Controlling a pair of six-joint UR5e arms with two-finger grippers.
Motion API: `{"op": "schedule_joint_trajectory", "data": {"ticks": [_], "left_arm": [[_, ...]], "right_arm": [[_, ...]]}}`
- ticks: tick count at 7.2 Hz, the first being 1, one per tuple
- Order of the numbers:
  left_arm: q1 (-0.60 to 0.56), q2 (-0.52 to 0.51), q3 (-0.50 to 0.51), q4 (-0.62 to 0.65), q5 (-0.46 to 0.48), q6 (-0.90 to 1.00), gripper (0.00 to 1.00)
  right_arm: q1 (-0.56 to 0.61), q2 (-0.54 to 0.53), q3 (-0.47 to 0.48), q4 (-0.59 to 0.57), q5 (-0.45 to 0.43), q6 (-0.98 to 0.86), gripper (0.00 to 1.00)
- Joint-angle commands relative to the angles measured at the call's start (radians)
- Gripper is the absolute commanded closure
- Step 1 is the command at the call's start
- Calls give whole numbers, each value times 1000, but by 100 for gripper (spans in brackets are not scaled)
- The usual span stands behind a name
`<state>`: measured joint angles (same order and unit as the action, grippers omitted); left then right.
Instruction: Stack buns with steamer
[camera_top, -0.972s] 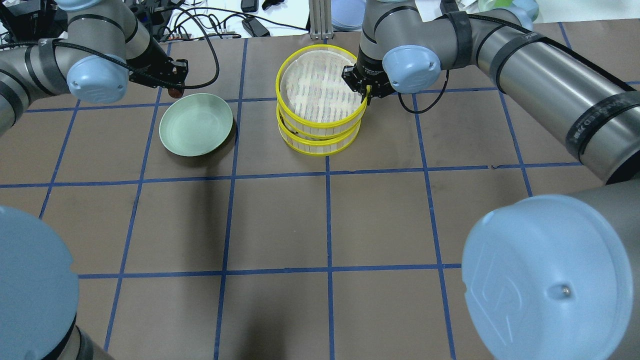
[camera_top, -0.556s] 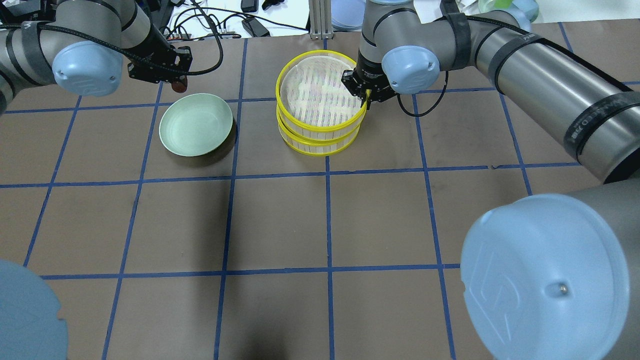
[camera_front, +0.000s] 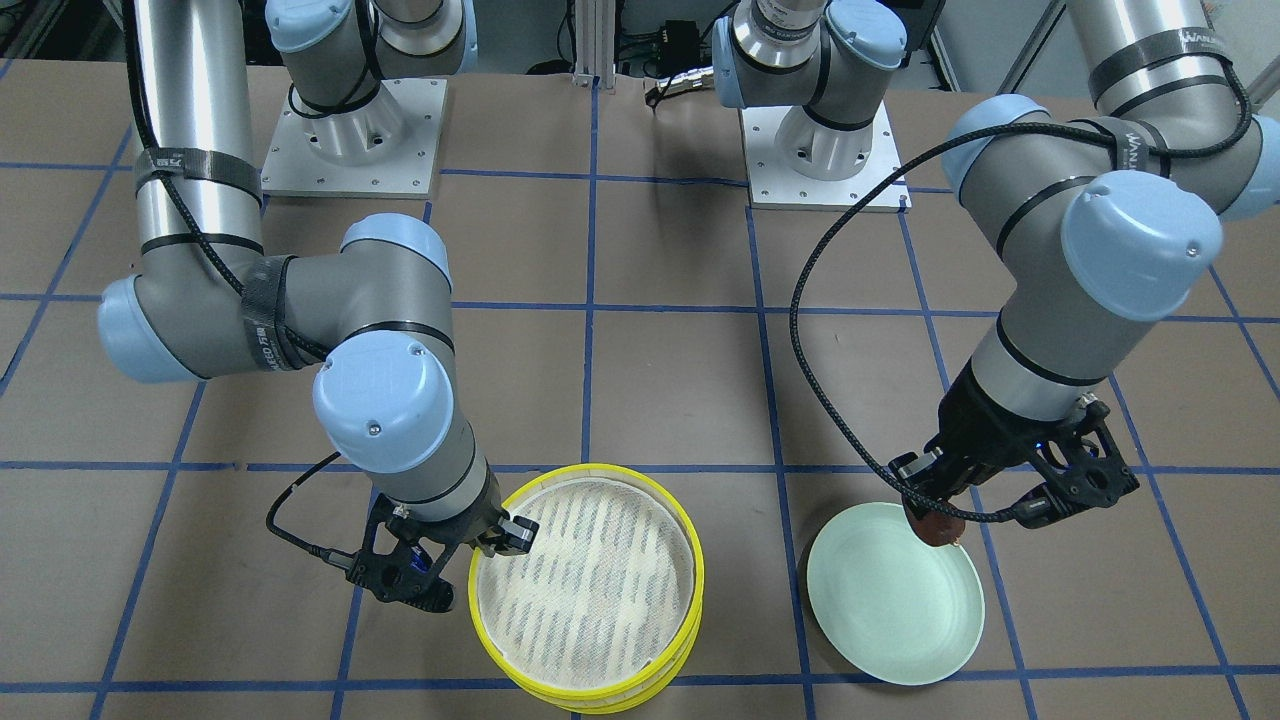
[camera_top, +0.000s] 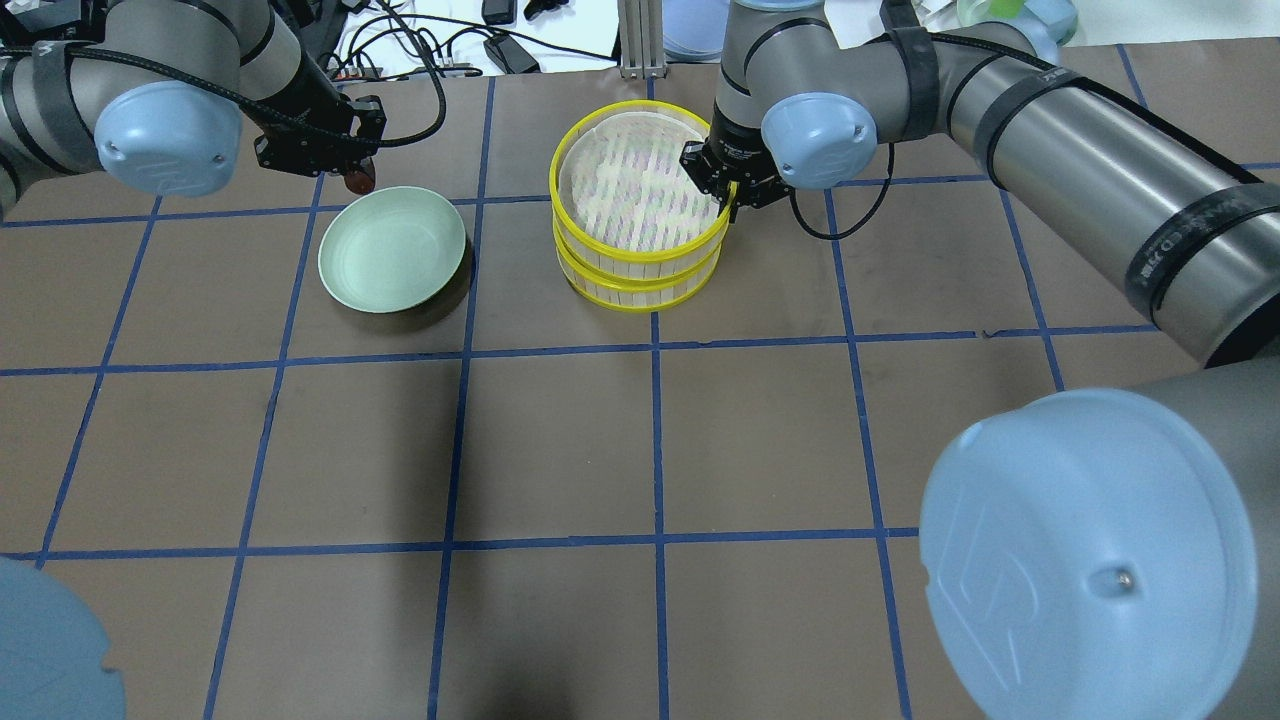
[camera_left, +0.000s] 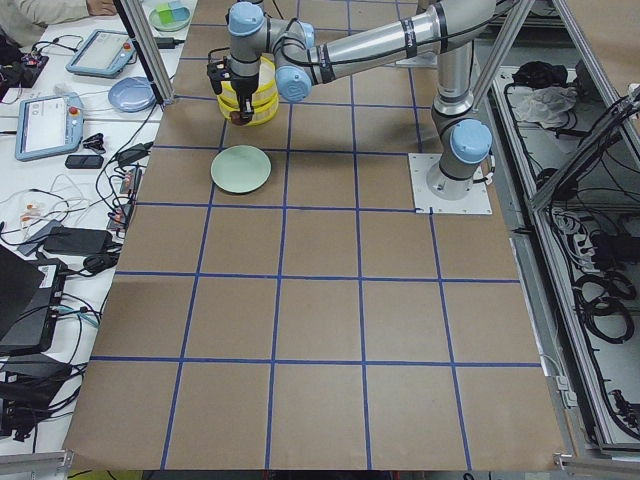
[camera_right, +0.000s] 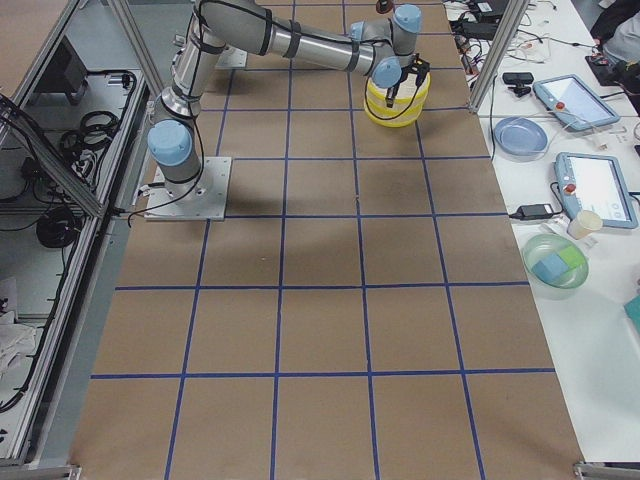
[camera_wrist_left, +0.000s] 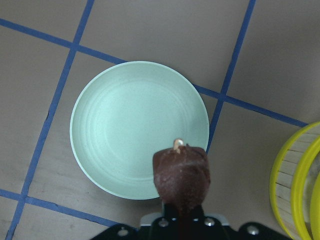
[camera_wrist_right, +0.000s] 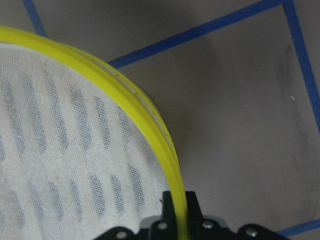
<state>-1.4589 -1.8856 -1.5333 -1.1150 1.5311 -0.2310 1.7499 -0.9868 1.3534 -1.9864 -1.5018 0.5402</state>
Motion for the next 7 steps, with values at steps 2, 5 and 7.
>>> {"op": "schedule_joint_trajectory", "data": {"ticks": [2,5,7], "left_arm": [[-1,10,-1,-15,3,-4,100],[-1,8,-1,-23,1,7,100],[-1,8,-1,-32,1,7,100]], "right_arm": [[0,0,3,0,6,12,100],[22,-1,4,-9,5,46,94],[23,0,6,-17,3,38,89]]}}
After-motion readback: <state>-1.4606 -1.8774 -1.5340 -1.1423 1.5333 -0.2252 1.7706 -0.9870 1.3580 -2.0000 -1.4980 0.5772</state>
